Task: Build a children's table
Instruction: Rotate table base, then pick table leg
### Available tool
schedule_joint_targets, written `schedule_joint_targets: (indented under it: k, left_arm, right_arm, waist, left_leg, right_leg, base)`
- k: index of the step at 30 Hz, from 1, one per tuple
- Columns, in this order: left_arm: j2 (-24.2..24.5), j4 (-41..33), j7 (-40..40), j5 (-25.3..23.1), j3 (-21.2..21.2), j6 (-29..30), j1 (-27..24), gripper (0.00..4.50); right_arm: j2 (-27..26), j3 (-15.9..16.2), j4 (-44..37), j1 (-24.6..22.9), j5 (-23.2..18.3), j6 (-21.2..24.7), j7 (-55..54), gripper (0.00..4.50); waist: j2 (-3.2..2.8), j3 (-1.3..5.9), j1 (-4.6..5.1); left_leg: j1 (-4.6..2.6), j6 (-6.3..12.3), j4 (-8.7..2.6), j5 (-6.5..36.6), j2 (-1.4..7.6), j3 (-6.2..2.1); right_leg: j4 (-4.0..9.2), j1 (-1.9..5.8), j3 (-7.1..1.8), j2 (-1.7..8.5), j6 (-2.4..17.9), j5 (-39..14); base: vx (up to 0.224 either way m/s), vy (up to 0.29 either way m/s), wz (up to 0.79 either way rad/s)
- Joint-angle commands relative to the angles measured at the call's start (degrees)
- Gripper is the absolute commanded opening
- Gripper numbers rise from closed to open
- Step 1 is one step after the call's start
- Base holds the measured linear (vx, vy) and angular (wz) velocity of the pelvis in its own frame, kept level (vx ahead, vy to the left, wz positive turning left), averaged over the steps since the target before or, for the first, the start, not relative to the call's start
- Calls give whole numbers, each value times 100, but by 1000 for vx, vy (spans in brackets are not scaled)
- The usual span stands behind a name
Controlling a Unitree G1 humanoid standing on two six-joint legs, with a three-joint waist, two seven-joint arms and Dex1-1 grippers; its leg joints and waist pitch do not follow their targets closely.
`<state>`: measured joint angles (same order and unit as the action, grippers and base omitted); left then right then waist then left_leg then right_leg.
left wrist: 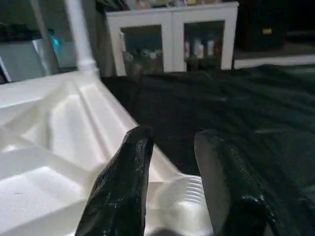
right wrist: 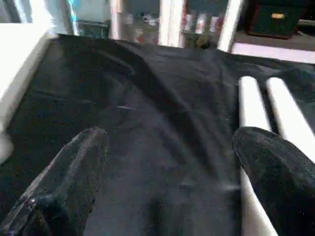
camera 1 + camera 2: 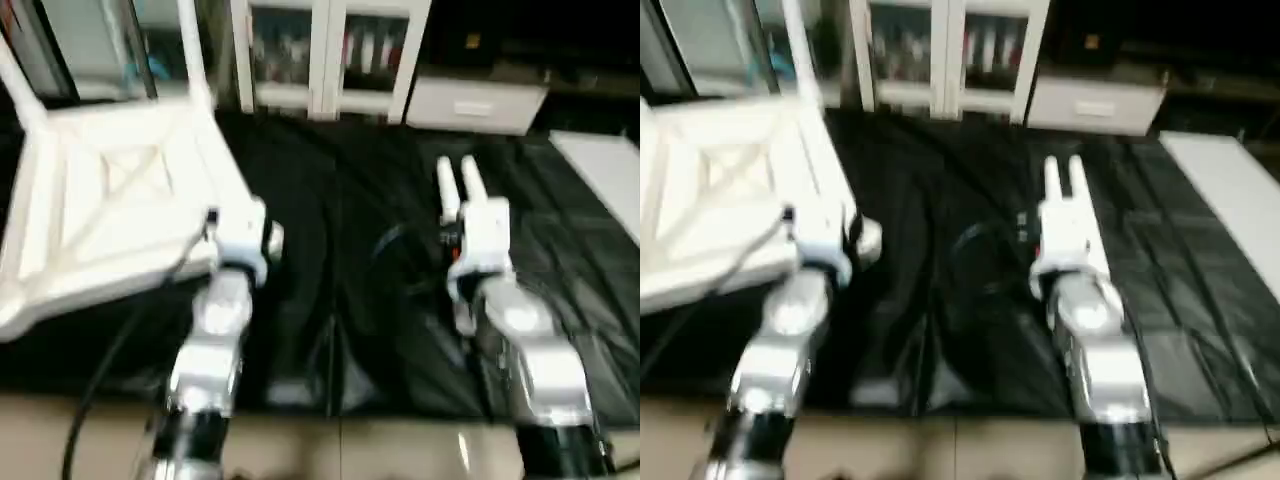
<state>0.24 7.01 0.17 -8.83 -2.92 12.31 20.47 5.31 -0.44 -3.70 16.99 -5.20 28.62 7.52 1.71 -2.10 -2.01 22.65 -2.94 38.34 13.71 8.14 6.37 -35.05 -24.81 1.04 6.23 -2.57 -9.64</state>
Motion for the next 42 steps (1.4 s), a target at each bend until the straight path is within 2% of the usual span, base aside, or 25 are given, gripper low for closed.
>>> schedule_joint_targets:
  k: [1,4,6,7,8,9,10,11,13,14,15,16,17,18,20,21,22,25,27,29,30,32,34,36,42]
  left_arm:
    - [38,-8,-52,47,-47,-65,94,171]
    - [59,-90,-225,284,-90,-168,92,171]
    - [81,-184,-210,277,-75,-230,54,171]
    - [93,-210,-188,291,-102,-236,38,171]
    - [117,-247,-150,324,-162,-254,7,171]
    - [126,-250,-131,339,-194,-275,-4,171]
    - [146,-248,-112,380,-251,-282,-20,171]
    - [173,-241,-98,387,-282,-257,-25,171]
    - [193,-205,-109,405,-300,-262,-27,171]
    - [215,-177,-143,406,-281,-284,-42,171]
    - [207,-189,-152,426,-281,-300,-66,171]
    - [204,-203,-151,445,-277,-310,-85,171]
    - [204,-207,-148,443,-277,-309,-90,171]
    - [205,-263,-102,415,-270,-287,-148,171]
    - [218,-335,-55,399,-266,-249,-207,171]
    - [226,-359,-47,406,-279,-259,-214,171]
    - [253,-372,-41,433,-318,-274,-213,171]
    - [250,-407,-114,528,-327,-282,-211,171]
    - [266,-485,-287,596,-232,-203,-256,171]
    - [324,-539,-542,652,-101,-209,-330,171]
    - [435,-661,-1135,914,95,-368,-486,171]
    - [565,-863,-1715,1284,237,-312,-592,171]
    - [796,-926,-2140,1342,433,-266,-575,171]
    - [979,-925,-2511,1367,612,-208,-528,171]
    - [1606,-1261,-3842,1801,1056,437,-323,171]
  right_arm:
    - [59,37,104,93,6,6,-51,437]
    - [67,24,56,121,-40,16,16,437]
    - [72,18,17,106,-63,-10,65,437]
    - [30,-27,30,97,-125,-12,82,437]
    - [-53,-109,61,81,-234,-13,105,437]
    - [-81,-134,82,77,-261,-8,101,437]
    - [-92,-134,124,77,-248,-29,108,437]
    - [-63,-98,138,84,-220,-18,117,437]
    - [-26,-49,120,90,-236,32,188,437]
    - [-11,-33,94,95,-274,100,232,437]
    - [-10,-30,102,101,-281,109,247,437]
    - [-9,-32,114,106,-281,106,251,437]
    - [-8,-30,117,107,-278,103,251,437]
    - [11,-8,154,129,-241,66,252,437]
    - [48,33,232,180,-209,-1,321,437]
    - [62,72,267,198,-170,-53,344,437]
    - [39,90,362,253,-149,-115,336,437]
    - [38,82,336,308,-104,-65,250,437]
    - [99,85,240,317,26,60,107,437]
    - [193,60,210,344,185,298,-112,437]
    - [216,-232,186,411,37,757,-292,437]
    - [284,-474,283,556,2,1137,-388,437]
    - [365,-625,582,803,72,1209,-526,437]
    - [452,-692,854,1015,105,1255,-585,437]
    - [855,-652,1499,1743,191,2472,-502,437]
  waist:
    - [-167,264,123]
    - [-155,136,166]
    - [-142,14,249]
    - [-251,-36,240]
    - [-250,-100,-88]
    - [-272,56,-407]
    - [301,145,-110]
    - [273,49,-350]
    - [233,41,-525]
    - [124,61,-614]
    - [-163,174,-575]
    - [-274,221,-258]
    - [-236,311,-222]
    - [-146,304,-79]
    - [-7,298,-53]
    - [294,290,-64]
    - [400,322,-315]
    - [358,330,-380]
    - [114,310,-338]
    - [-378,300,-136]
    - [-255,466,-29]
    - [-82,509,-192]
    - [-4,485,-239]
    - [88,396,-394]
    - [-46,198,-209]
  left_leg:
    - [-212,-165,-834,2256,379,-150]
    - [-357,-516,-945,3760,337,-102]
    - [-647,-473,-1071,4879,327,-97]
    - [-541,-498,-1332,5265,407,-55]
    - [233,-483,-1881,5955,552,301]
    - [-171,23,-1530,5042,500,557]
    - [-836,-78,-520,3388,403,465]
    - [-304,532,354,991,98,248]
    - [123,573,353,515,29,-5]
    - [-24,549,29,560,115,-16]
    - [-1213,-290,-692,1279,500,142]
    - [-1584,-510,-1130,1879,1066,-404]
    - [-1703,-329,-1144,1695,1264,-461]
    - [-1368,1267,-1105,853,1096,-685]
    - [-1369,2155,-944,226,801,-266]
    - [-988,1844,-723,389,184,151]
    - [-375,1438,-17,1065,-446,332]
    - [311,273,589,220,-58,-150]
    - [286,144,-203,-1370,237,-230]
    - [-261,698,-646,-2648,483,-502]
    - [-711,1221,-410,-4315,917,-804]
    - [-768,882,-232,-6712,628,-646]
    - [-556,852,-232,-5962,365,-476]
    - [-67,357,-487,-2216,145,-36]
    - [-173,-578,-891,1443,342,74]
  right_leg:
    - [358,245,72,-123,931,-1465]
    - [587,207,123,-83,611,-2195]
    - [885,257,500,-223,175,-3440]
    - [689,443,659,-309,249,-3085]
    - [-775,1162,725,-269,370,-1587]
    - [-652,992,491,-211,327,-1684]
    - [388,605,-46,315,124,-5235]
    - [1146,897,-704,879,569,-7030]
    - [941,1345,-819,787,697,-6023]
    - [829,1354,-711,566,1061,-4599]
    - [402,710,-461,-225,1160,-2904]
    - [-500,117,-14,-358,674,-1762]
    - [-653,-25,72,-206,453,-1435]
    - [-794,-17,180,-62,-37,-908]
    - [-542,-253,153,46,178,-31]
    - [67,209,-87,151,421,382]
    - [513,1047,-898,682,1236,-701]
    - [396,1467,-848,932,2627,-134]
    - [274,1163,-122,479,2535,1145]
    - [-398,597,458,-448,1256,468]
    - [-475,242,122,-195,604,68]
    - [-157,96,-142,-27,-106,1100]
    - [3,207,-218,34,-36,1456]
    - [74,566,-249,181,357,1799]
    - [276,474,-177,88,998,-1433]
  base:
    - [-124,77,4]
    - [-108,72,4]
    - [-79,39,5]
    - [-106,-5,2]
    - [-106,-5,2]
    - [-67,-81,19]
    - [108,-200,9]
    - [108,-200,9]
    - [159,-72,-1]
    - [133,-12,12]
    - [31,-15,25]
    - [64,-13,-18]
    - [64,-13,-18]
    - [142,-29,-49]
    - [141,-43,-14]
    - [160,-64,8]
    - [185,-64,7]
    - [190,-27,0]
    - [181,9,-8]
    - [116,64,3]
    - [64,63,-1]
    - [51,29,4]
    - [-32,53,1]
    - [-32,17,-1]
    - [-71,-18,-2]
